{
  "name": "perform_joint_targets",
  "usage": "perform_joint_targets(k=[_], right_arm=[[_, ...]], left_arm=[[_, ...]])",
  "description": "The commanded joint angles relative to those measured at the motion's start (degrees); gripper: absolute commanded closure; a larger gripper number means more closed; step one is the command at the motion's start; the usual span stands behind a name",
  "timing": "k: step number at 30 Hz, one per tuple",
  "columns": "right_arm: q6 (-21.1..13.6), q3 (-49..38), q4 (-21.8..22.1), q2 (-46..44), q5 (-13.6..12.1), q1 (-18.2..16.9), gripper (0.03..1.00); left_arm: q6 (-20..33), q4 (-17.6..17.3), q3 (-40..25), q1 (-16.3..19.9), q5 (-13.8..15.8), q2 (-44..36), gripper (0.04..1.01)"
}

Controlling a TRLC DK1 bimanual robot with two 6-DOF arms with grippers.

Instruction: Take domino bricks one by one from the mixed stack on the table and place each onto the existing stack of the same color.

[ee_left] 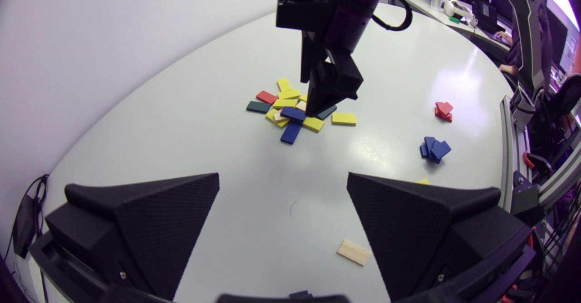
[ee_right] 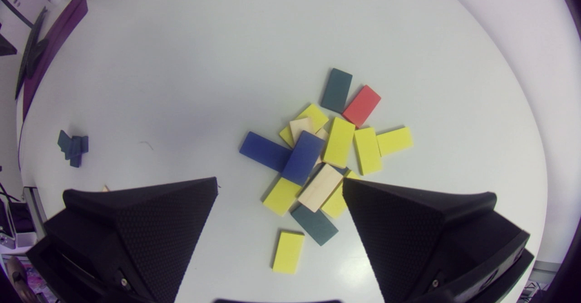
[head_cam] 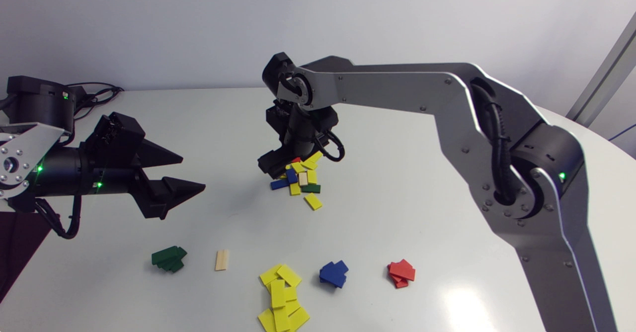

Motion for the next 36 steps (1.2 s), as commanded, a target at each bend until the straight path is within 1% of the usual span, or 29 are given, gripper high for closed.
perform_joint_targets(k=[1, 4, 8, 11, 16, 25, 26, 28, 31, 33, 36], right_arm=[[1.63, 2.6, -1.38, 2.74, 0.66, 0.56, 0.07], [2.33, 5.67, -2.88, 4.85, 1.1, 0.83, 0.07], [3.04, 11.74, -6.66, 9.16, 1.01, 0.56, 0.07], [3.83, 15.78, -8.85, 11.97, 1.01, 0.39, 0.07], [5.06, 19.56, -11.4, 14.34, 1.01, 0.39, 0.07], [5.85, 25.45, -15.45, 17.86, 0.66, -0.23, 0.089], [5.85, 25.98, -15.71, 18.21, 0.57, -0.23, 0.089], [6.2, 27.29, -16.85, 19.09, -0.92, -0.49, 0.089], [6.64, 28.79, -17.91, 20.06, -1.19, -0.84, 0.089], [6.99, 29.4, -18.43, 20.5, -2.24, -1.19, 0.1], [7.26, 29.4, -18.61, 20.76, -2.42, -1.46, 0.1]], left_arm=[[0.45, -0.62, -1.8, 0.56, 0.91, -0.85, 0.039], [0.62, -0.89, -1.89, 1.08, 1.62, -1.11, 0.039], [1.41, -1.94, -1.89, 1.52, 2.05, -1.72, 0.039], [1.68, -2.03, -2.33, 1.61, 2.41, -2.16, 0.039], [2.03, -2.03, -2.42, 1.96, 2.93, -2.16, 0.039], [2.64, -2.03, -2.42, 2.31, 3.2, -1.81, 0.039], [2.64, -2.03, -2.33, 2.4, 3.2, -1.72, 0.039], [2.91, -2.12, -2.33, 2.75, 3.46, -1.72, 0.039], [3.35, -2.64, -2.24, 3.28, 3.64, -1.81, 0.039], [3.7, -2.82, -2.24, 3.46, 3.99, -1.81, 0.039], [3.87, -3.0, -2.33, 3.63, 4.16, -1.81, 0.039]])
